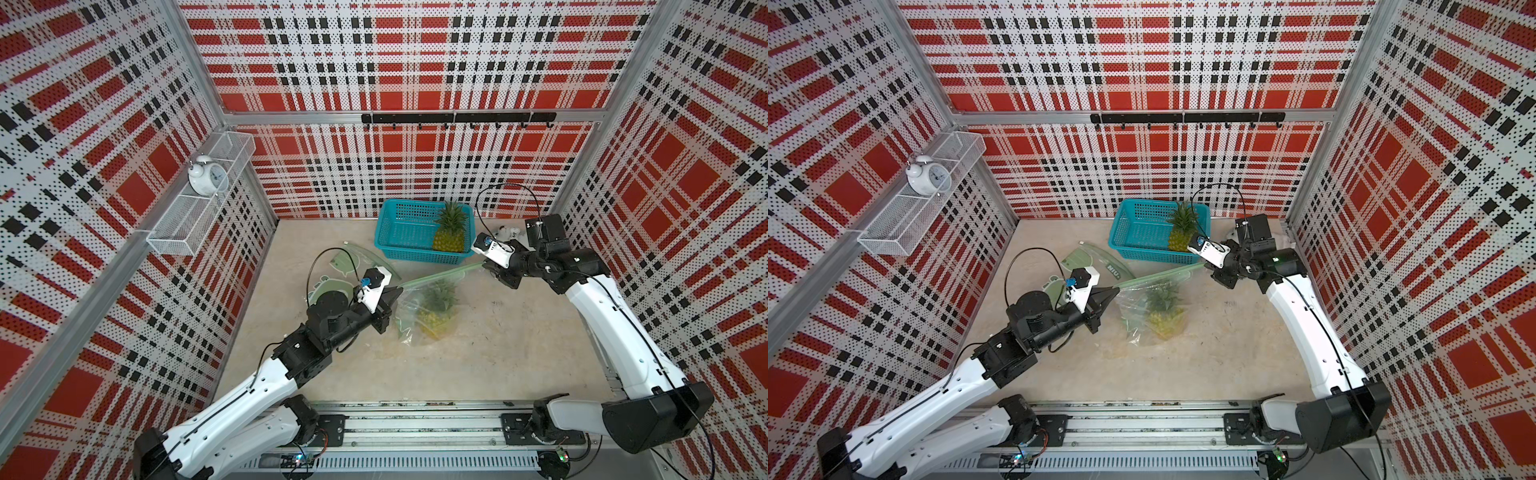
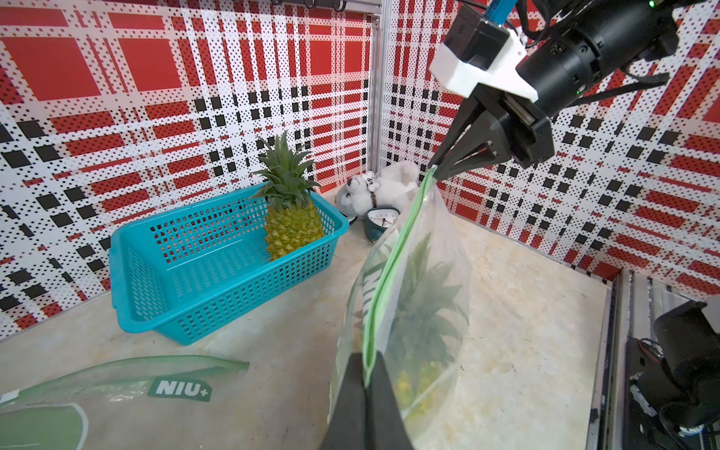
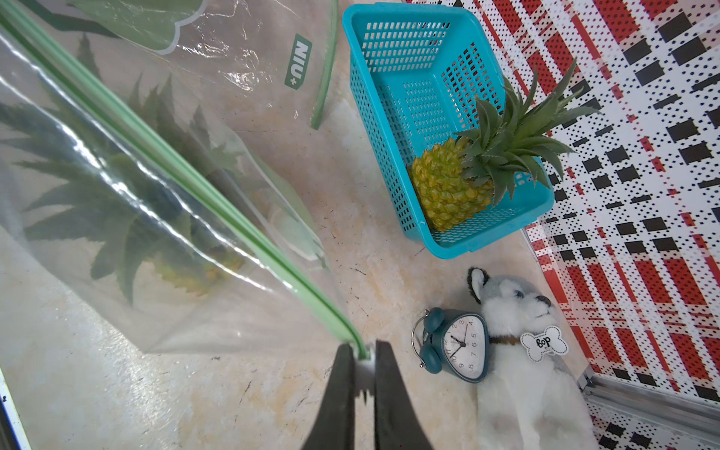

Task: Open the zip-top bag and take out the pineapple
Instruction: Open the zipper of the food storage bag at the center of the board.

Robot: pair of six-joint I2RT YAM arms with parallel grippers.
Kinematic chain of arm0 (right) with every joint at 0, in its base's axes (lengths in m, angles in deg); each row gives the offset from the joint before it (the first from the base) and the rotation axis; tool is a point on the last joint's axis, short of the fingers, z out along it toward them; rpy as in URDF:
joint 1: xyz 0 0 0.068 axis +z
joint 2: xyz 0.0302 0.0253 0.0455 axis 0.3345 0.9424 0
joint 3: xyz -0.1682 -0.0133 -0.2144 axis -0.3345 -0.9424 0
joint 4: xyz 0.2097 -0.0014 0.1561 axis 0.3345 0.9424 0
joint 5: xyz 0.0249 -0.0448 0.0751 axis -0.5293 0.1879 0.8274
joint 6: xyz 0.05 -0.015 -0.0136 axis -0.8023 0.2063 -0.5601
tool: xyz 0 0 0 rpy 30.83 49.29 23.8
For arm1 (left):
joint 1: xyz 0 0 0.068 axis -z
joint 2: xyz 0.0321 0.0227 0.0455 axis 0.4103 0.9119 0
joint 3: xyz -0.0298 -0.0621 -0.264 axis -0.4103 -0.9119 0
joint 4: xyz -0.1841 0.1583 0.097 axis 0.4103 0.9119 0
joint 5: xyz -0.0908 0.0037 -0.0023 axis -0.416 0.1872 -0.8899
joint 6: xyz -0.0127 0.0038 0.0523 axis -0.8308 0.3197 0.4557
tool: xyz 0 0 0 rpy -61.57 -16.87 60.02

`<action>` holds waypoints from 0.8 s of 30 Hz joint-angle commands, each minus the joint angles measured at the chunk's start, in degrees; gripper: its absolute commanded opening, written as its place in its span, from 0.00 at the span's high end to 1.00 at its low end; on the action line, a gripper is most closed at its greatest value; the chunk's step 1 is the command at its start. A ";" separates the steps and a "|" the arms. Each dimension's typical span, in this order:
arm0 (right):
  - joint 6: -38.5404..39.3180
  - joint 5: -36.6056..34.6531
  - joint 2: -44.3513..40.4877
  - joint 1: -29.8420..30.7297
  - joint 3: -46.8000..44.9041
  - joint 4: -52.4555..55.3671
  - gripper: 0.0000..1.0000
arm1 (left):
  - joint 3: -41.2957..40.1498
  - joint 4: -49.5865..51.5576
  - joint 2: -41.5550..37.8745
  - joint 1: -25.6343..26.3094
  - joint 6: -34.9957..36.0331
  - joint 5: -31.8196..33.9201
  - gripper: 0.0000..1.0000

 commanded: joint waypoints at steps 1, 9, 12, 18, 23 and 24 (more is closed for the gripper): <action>1.47 -2.58 -2.24 -2.11 -1.22 0.12 0.97 | -0.37 -1.57 -1.17 -1.28 0.11 -1.30 1.00; 2.16 1.65 -3.93 3.23 -2.17 0.25 0.97 | -0.19 -5.87 4.45 0.23 0.38 -7.12 1.00; 2.23 1.66 -3.60 4.55 -2.28 0.09 0.97 | -0.04 -6.41 6.28 0.79 0.70 -6.47 1.00; 2.16 1.16 -2.02 6.20 -2.96 0.29 0.96 | -0.96 -7.56 7.83 0.98 0.76 -5.03 1.00; 1.90 1.41 -0.70 7.63 -3.66 0.64 0.96 | -1.54 -6.90 9.28 1.09 1.19 -4.81 1.00; 1.78 1.63 -0.48 7.81 -4.00 0.73 0.96 | -1.85 -6.56 9.66 1.25 1.34 -4.68 1.00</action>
